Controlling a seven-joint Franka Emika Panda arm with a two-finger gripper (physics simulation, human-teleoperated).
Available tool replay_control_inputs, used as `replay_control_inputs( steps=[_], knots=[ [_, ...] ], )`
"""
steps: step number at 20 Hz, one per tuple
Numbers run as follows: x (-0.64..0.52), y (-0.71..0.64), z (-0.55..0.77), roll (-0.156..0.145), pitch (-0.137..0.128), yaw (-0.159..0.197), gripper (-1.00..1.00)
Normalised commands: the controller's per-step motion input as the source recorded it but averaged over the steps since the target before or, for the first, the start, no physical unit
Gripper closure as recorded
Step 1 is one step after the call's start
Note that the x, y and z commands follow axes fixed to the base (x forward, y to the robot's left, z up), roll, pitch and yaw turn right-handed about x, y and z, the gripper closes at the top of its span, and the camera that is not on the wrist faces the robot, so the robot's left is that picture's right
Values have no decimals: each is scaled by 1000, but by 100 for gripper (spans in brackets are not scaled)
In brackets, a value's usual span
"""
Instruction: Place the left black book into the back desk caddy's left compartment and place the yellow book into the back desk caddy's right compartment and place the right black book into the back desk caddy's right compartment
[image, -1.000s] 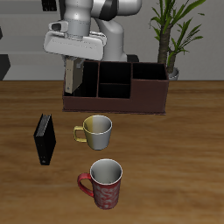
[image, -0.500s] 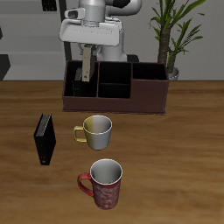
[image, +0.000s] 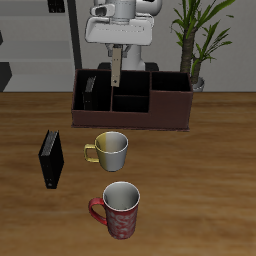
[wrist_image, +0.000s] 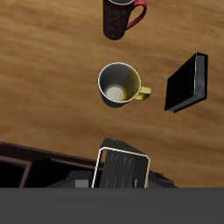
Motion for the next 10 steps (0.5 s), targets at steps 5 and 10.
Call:
replay_control_inputs(
  steps=[5,10],
  knots=[
    [-100,219,26,-6,21,-58,100],
    [-127,414,98,-24,4,-180,100]
  ],
)
